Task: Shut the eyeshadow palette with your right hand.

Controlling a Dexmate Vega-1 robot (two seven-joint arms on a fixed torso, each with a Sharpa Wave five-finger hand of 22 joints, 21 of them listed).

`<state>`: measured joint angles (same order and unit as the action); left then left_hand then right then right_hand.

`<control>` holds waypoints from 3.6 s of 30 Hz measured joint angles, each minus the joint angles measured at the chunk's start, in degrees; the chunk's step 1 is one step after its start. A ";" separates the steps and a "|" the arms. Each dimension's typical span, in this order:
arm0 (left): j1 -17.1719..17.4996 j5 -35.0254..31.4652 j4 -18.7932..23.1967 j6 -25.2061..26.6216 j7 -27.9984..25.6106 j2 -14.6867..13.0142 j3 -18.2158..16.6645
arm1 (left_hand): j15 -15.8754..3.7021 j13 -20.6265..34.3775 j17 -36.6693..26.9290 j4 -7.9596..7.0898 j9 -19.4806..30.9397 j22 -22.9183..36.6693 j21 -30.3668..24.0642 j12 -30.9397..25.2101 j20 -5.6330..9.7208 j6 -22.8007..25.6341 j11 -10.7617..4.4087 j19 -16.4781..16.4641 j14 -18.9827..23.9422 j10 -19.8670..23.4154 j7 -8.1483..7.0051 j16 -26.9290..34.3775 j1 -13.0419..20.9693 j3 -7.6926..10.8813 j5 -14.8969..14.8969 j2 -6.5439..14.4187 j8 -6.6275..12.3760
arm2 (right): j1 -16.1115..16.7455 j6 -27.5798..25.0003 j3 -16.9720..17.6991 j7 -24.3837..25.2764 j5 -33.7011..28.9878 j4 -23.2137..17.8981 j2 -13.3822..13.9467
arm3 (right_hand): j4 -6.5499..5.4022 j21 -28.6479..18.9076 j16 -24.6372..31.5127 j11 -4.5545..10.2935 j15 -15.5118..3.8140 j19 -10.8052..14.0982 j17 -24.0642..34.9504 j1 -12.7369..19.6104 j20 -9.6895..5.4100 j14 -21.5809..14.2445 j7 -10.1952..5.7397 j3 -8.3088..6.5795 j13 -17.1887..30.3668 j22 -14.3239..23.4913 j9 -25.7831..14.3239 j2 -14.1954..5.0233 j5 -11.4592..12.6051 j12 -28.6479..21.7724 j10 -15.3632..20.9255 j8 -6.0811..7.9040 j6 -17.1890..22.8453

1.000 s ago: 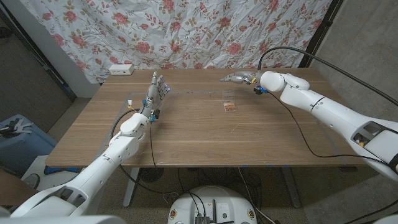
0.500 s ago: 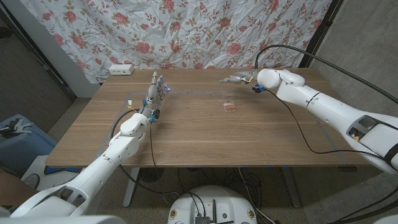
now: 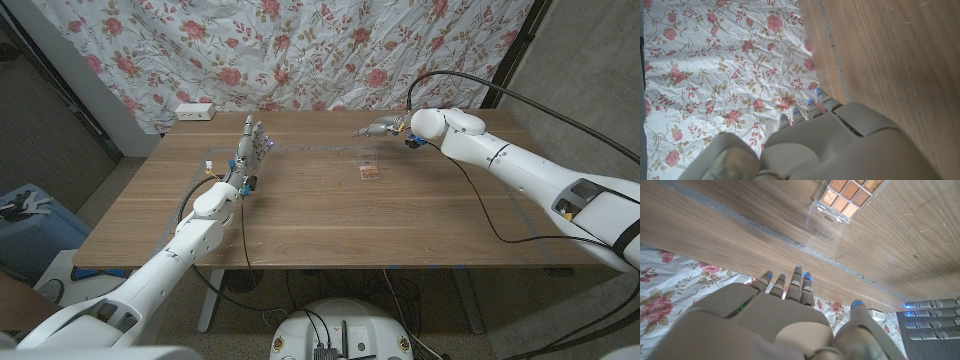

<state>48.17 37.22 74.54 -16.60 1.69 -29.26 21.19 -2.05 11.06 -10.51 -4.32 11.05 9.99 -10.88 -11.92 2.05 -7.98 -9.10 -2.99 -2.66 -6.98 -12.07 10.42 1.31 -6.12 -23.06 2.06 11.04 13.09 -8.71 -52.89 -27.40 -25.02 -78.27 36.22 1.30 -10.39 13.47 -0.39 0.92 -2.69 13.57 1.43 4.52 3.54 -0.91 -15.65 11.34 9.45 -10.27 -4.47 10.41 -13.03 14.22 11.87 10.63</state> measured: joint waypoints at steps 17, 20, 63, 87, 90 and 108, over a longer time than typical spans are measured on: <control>0.03 0.00 0.02 0.00 -0.01 -0.03 -0.01 | 0.00 0.00 0.00 0.00 0.00 0.00 0.00 0.00 0.00 0.00 0.00 0.00 0.00 0.00 0.00 0.00 0.00 0.00 0.00 0.00 0.00 | -1.33 -1.43 -2.14 -2.79 -2.63 0.04 -0.52 | -0.53 -0.22 0.66 0.10 0.11 0.23 -0.27 -0.67 0.21 -1.74 0.18 0.21 0.28 0.00 -0.28 0.84 0.00 -0.76 3.41 0.88 3.70; 0.03 0.00 0.02 0.00 -0.01 -0.03 -0.01 | 0.00 0.00 0.00 0.00 0.00 0.00 0.00 0.00 0.00 0.00 0.00 0.00 0.00 0.00 0.00 0.00 0.00 0.00 0.00 0.00 0.00 | -1.43 -1.51 -2.40 -3.02 -2.94 0.04 -0.61 | -0.85 -0.21 0.67 0.56 -0.09 0.22 -0.53 -0.68 0.21 -2.35 0.64 0.22 0.39 0.00 -0.28 0.83 0.00 -0.97 4.16 0.88 4.50; 0.07 0.02 0.12 0.00 -0.03 -0.05 -0.03 | 0.00 0.00 0.00 0.00 0.00 0.00 0.00 0.00 0.00 0.00 0.00 0.00 0.00 0.00 0.00 0.00 0.00 0.00 0.00 0.00 0.00 | -2.43 -0.60 -3.30 -3.05 -4.26 0.51 -1.97 | -2.03 -0.21 2.87 0.80 -0.61 0.21 -0.37 -0.81 0.19 -7.15 0.81 0.45 2.92 0.00 -1.87 0.69 0.45 -3.54 12.10 4.77 14.55; 0.06 0.02 0.11 0.00 -0.03 -0.02 -0.03 | 0.00 0.00 0.00 -0.24 0.00 0.00 0.00 0.00 0.00 0.00 0.00 0.00 0.00 0.00 0.00 0.00 0.00 0.24 0.00 0.00 0.00 | -1.17 -1.71 -2.20 -2.63 -4.74 -2.33 -0.80 | -2.18 -0.21 3.77 1.52 -1.02 0.21 -0.38 -0.20 0.19 -8.99 0.19 0.61 4.25 0.00 -2.92 0.08 0.45 -4.87 16.29 6.87 18.02; 0.06 0.02 0.10 0.00 -0.03 -0.02 -0.03 | 0.00 0.00 0.00 -0.24 0.00 0.00 0.00 0.00 0.00 0.00 0.00 0.00 0.00 0.00 0.00 0.00 0.00 0.24 0.00 0.00 0.00 | -1.17 -1.91 -2.20 -2.62 -4.88 -2.33 -0.80 | -2.18 -0.21 3.77 1.72 -1.02 0.23 -0.38 -0.20 0.20 -8.99 0.19 0.61 4.25 0.00 -2.92 0.08 0.45 -4.87 16.50 6.87 18.02; 0.04 -0.01 0.05 0.00 -0.06 -0.02 -0.01 | 0.00 0.00 0.00 -0.23 0.00 0.00 0.00 0.00 0.00 0.00 0.00 0.00 0.00 0.00 0.00 0.00 0.00 0.23 0.00 0.00 0.00 | 2.22 -4.34 -0.31 -2.37 -6.01 -9.04 1.98 | -2.18 -0.21 4.20 1.72 -1.18 0.64 -0.10 -0.20 0.18 -9.25 0.18 0.61 4.77 0.00 -3.18 0.08 0.45 -4.87 16.49 7.21 18.64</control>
<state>48.21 37.22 74.60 -16.60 1.63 -29.28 21.18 -2.05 11.06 -10.51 -4.55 11.05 9.99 -10.88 -11.92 2.05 -7.98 -9.10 -2.99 -2.66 -6.98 -12.07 10.42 1.31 -5.89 -23.06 2.06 11.04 15.31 -13.05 -53.20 -29.77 -31.03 -87.32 38.19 -0.88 -10.61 17.67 1.33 -0.26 -2.05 13.46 1.23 4.71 -5.70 -0.73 -15.04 16.11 9.45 -13.46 -4.39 10.86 -17.90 30.71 19.08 29.28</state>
